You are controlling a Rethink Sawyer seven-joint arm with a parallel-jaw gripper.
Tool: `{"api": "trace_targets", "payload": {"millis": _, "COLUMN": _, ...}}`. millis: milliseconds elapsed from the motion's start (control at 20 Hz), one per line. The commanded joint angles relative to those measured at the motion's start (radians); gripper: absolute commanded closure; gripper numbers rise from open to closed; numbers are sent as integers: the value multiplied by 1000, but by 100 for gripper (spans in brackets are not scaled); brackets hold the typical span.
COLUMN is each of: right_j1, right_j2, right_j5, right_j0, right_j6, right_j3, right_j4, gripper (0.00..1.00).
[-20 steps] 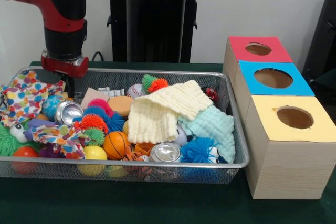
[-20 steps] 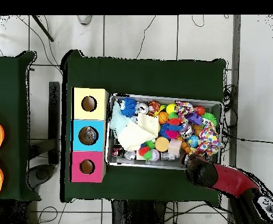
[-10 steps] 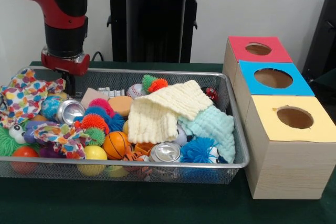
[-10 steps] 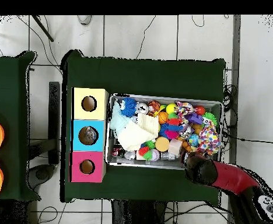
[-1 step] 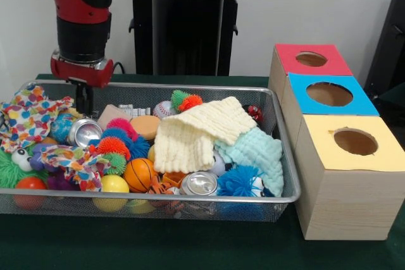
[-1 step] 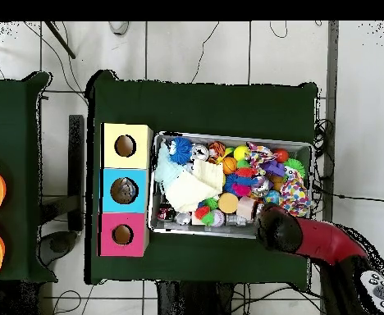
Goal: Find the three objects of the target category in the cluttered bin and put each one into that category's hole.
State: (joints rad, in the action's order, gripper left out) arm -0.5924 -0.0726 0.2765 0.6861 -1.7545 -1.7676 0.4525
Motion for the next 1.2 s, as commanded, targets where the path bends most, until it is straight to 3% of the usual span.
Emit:
{"api": "trace_targets", "payload": {"millis": 50, "right_j1": -59, "right_j2": -99, "right_j5": 102, "right_j0": -28, "right_j6": -56, "right_j3": -15, "right_j4": -58, "gripper": 100}}
{"api": "trace_targets", "payload": {"millis": 500, "right_j1": -59, "right_j2": -100, "right_j5": 112, "right_j0": -32, "right_j6": -8, "right_j3": -6, "right_j4": -48, "gripper": 100}}
{"api": "trace_targets", "payload": {"millis": 550, "right_j1": -57, "right_j2": -95, "right_j5": 96, "right_j0": -30, "right_j6": -20, "right_j3": -10, "right_j4": -48, "gripper": 0}}
{"api": "trace_targets", "payload": {"millis": 850, "right_j1": -6, "right_j2": -174, "right_j5": 34, "right_j0": 57, "right_j6": 45, "right_j3": -25, "right_j4": -8, "gripper": 0}}
{"api": "trace_targets", "payload": {"millis": 1200, "right_j1": 42, "right_j2": -150, "right_j5": -12, "right_j0": 55, "right_j6": 19, "right_j3": -8, "right_j4": 38, "gripper": 0}}
